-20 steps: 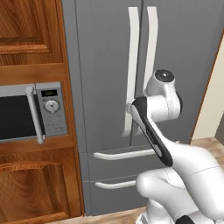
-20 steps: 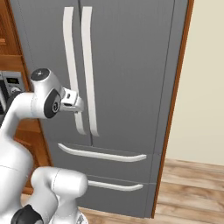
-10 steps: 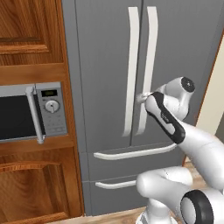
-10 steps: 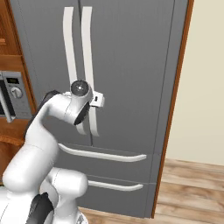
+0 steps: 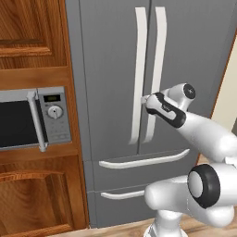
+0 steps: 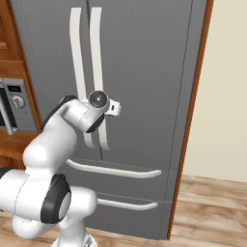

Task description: Retrieve the butter from the fridge and place it on a plate on the dining table. Then retrieve the butter knife by the fridge and place it near the plate.

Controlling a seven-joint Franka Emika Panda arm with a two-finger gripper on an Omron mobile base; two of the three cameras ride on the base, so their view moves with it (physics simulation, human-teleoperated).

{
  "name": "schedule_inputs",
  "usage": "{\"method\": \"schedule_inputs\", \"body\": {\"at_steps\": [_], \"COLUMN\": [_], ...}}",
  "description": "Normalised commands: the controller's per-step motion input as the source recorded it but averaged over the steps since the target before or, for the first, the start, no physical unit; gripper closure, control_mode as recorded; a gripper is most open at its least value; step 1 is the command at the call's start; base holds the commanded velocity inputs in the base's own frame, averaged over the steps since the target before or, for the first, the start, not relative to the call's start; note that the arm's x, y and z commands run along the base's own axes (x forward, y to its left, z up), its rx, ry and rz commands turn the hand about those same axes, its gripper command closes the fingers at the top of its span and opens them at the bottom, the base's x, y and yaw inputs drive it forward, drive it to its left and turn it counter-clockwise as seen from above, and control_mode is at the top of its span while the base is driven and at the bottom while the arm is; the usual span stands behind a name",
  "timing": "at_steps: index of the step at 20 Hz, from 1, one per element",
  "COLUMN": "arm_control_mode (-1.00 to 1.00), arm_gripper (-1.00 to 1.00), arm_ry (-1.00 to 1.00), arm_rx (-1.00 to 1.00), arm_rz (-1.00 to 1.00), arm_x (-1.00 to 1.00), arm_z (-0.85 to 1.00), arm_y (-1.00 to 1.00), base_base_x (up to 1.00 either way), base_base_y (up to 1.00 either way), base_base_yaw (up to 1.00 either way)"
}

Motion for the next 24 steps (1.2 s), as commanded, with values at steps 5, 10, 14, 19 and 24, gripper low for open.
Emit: {"method": "schedule_inputs", "body": {"at_steps": [5,10,14,19,24], "arm_control_mode": [-1.00,-1.00,-1.00,-1.00,-1.00], "arm_gripper": [-1.00,1.00,1.00,1.00,1.00], "arm_ry": [0.00,0.02,0.00,0.08,0.12], "arm_rx": [0.00,0.00,0.00,-0.06,-0.08], "arm_rz": [0.00,0.00,0.07,0.04,0.00], "arm_x": [0.54,0.27,-0.31,-0.87,-0.86], "arm_z": [-0.37,-0.12,-0.01,0.00,0.00], "arm_y": [0.02,0.01,-0.16,-0.42,-0.78], "base_base_x": [0.00,0.00,0.00,0.00,0.00], "base_base_y": [0.00,0.00,0.00,0.00,0.00], "base_base_yaw": [0.00,0.00,0.00,0.00,0.00]}}
